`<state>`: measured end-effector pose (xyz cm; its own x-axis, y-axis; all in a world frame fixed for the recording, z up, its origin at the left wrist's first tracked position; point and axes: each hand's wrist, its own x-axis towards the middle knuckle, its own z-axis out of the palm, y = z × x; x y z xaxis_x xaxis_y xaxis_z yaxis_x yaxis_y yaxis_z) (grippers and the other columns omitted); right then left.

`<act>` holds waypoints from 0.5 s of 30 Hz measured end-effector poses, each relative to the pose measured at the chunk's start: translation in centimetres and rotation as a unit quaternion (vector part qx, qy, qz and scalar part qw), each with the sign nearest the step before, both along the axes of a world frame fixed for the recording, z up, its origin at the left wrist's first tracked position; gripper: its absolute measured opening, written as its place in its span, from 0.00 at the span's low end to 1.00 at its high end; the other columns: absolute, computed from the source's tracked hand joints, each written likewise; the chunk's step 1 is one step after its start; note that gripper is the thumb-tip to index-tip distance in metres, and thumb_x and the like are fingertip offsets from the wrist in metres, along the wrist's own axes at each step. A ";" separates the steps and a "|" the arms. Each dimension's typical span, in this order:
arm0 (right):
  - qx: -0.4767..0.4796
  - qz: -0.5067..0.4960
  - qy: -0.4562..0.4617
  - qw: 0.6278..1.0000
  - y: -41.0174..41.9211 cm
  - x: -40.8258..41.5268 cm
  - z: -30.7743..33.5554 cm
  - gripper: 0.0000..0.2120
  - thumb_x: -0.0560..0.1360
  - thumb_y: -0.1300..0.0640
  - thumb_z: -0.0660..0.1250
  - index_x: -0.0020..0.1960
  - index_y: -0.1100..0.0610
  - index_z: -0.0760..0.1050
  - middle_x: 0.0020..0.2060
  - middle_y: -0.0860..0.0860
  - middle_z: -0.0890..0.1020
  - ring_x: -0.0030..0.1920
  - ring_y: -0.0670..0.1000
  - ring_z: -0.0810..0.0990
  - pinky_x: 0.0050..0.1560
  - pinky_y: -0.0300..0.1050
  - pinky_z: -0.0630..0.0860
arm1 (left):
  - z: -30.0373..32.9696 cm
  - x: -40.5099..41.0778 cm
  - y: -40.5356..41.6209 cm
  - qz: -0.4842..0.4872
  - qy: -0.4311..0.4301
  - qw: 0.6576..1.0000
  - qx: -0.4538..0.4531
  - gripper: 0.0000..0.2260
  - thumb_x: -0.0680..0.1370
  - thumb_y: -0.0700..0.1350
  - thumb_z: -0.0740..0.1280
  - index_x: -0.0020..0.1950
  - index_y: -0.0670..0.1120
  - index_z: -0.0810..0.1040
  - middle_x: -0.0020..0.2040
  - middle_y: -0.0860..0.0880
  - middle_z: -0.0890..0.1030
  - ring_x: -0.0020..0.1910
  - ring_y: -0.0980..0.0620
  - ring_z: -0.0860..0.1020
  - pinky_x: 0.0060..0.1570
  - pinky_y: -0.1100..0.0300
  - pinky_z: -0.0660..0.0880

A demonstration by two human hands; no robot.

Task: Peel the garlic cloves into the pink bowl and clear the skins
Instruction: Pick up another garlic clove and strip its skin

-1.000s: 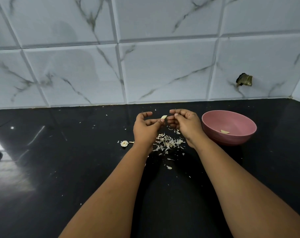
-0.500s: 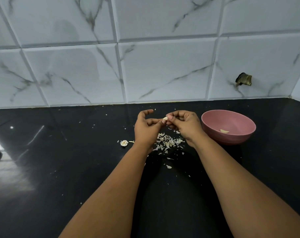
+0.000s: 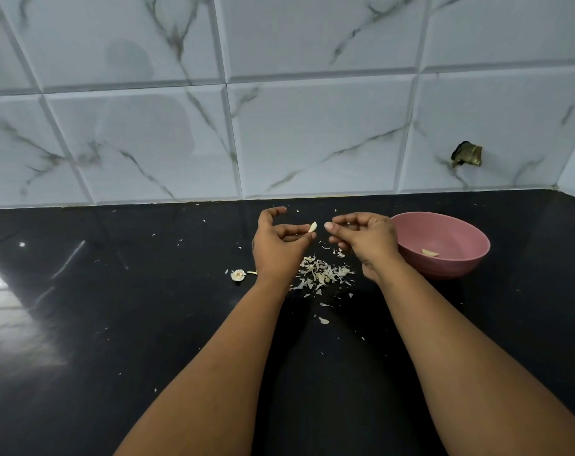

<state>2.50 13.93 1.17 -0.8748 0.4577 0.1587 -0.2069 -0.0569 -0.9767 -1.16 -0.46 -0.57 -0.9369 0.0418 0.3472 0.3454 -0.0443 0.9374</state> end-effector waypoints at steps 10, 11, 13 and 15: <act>-0.045 0.090 -0.015 0.995 -1.0 0.3 0.2 0.06 0.69 0.65 0.75 0.44 0.58 0.81 0.37 0.52 0.83 0.39 0.50 0.78 0.41 0.40 0.73 | -0.1 0.3 0.4 -0.032 0.025 0.999 -0.010 0.26 0.69 0.36 0.79 0.60 0.50 0.70 0.40 0.49 0.86 0.40 0.53 0.85 0.49 0.52 0.82; -0.056 0.092 -0.010 0.994 -1.0 0.3 0.2 0.06 0.70 0.67 0.74 0.43 0.58 0.81 0.36 0.52 0.83 0.38 0.49 0.79 0.41 0.40 0.74 | -0.1 0.3 0.4 -0.036 0.020 0.999 0.004 0.26 0.68 0.36 0.79 0.59 0.50 0.71 0.40 0.49 0.86 0.40 0.52 0.85 0.48 0.53 0.82; -0.081 0.096 0.004 0.992 -0.9 0.3 0.3 0.05 0.71 0.68 0.72 0.44 0.60 0.81 0.35 0.52 0.84 0.37 0.48 0.80 0.43 0.38 0.77 | 0.1 0.4 0.4 -0.044 0.002 0.998 0.036 0.27 0.67 0.36 0.79 0.59 0.51 0.71 0.39 0.48 0.86 0.41 0.52 0.85 0.47 0.58 0.82; -0.096 0.099 0.015 0.990 -0.9 0.3 0.2 0.05 0.73 0.69 0.70 0.45 0.62 0.81 0.36 0.53 0.84 0.37 0.46 0.82 0.46 0.38 0.81 | 0.3 0.5 0.4 -0.060 -0.015 0.996 0.059 0.28 0.67 0.38 0.80 0.59 0.51 0.70 0.40 0.48 0.86 0.42 0.53 0.85 0.44 0.64 0.80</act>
